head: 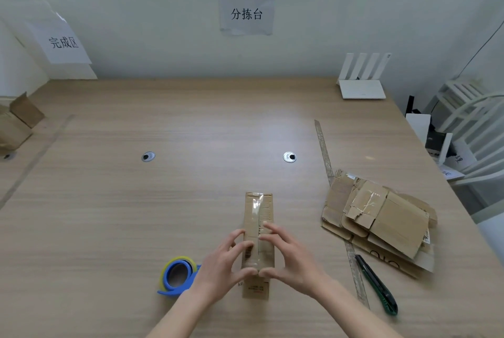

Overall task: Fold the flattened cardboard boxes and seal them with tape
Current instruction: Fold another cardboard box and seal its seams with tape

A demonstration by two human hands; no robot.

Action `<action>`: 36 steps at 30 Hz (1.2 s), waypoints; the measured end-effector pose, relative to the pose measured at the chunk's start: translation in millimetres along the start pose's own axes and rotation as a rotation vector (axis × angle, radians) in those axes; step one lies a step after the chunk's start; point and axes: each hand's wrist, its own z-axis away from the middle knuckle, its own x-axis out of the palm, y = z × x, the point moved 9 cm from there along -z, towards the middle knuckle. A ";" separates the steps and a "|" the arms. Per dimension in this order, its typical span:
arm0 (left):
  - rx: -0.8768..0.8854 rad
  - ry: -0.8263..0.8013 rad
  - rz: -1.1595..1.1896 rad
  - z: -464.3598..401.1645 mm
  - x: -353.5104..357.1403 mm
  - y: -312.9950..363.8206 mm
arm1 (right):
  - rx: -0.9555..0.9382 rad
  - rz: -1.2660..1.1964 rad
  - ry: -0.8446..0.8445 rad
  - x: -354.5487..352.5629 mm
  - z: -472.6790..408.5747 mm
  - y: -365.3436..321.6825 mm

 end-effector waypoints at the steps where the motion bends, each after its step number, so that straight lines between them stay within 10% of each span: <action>1: -0.026 0.014 0.014 -1.4 -4.0 -0.7 | 0.039 -0.012 0.080 -5.4 2.6 1.7; 4: -0.130 0.090 0.051 -7.8 -16.9 -7.5 | 0.201 0.047 0.235 -12.5 9.8 2.0; 14: -0.260 0.104 -0.049 -20.2 -43.7 -21.5 | 0.610 0.103 0.011 38.4 -7.5 -22.5; 28: 0.064 -0.263 -0.234 -41.9 -11.8 -1.1 | -0.024 0.505 -0.374 -37.1 -8.2 35.4; 36: -0.212 -0.153 -0.213 -37.1 -10.0 2.0 | 0.158 0.359 0.052 -48.7 -9.4 41.7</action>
